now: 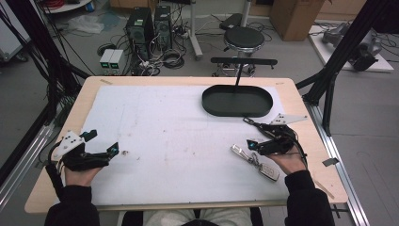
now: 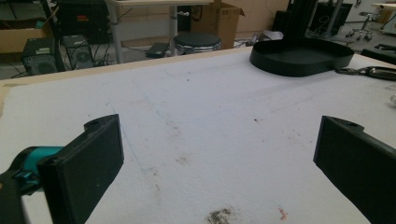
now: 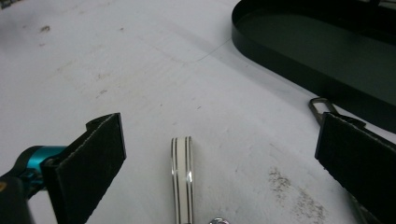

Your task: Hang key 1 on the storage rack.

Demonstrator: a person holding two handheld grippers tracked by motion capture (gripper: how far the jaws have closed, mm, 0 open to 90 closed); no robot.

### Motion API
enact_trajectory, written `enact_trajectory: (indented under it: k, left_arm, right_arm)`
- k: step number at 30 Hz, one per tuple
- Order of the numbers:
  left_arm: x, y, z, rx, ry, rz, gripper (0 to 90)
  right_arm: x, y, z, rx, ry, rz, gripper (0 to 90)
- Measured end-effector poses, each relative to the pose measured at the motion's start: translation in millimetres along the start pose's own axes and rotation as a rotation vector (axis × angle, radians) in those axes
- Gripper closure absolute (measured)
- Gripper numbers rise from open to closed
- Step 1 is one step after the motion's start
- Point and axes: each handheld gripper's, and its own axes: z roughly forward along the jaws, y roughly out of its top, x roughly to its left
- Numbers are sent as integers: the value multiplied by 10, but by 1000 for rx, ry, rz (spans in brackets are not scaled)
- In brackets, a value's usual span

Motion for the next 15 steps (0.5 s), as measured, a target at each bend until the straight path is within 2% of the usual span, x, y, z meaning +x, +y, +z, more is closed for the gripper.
enact_trajectory:
  k: [7, 15]
  left_arm:
    - [-5, 1, 12, 1, -4, 3, 20]
    - [-17, 2, 14, 3, -9, 6, 20]
  right_arm:
    - [76, 15, 172, 91, 27, -39, 9]
    - [122, 5, 351, 180, 53, -58, 9]
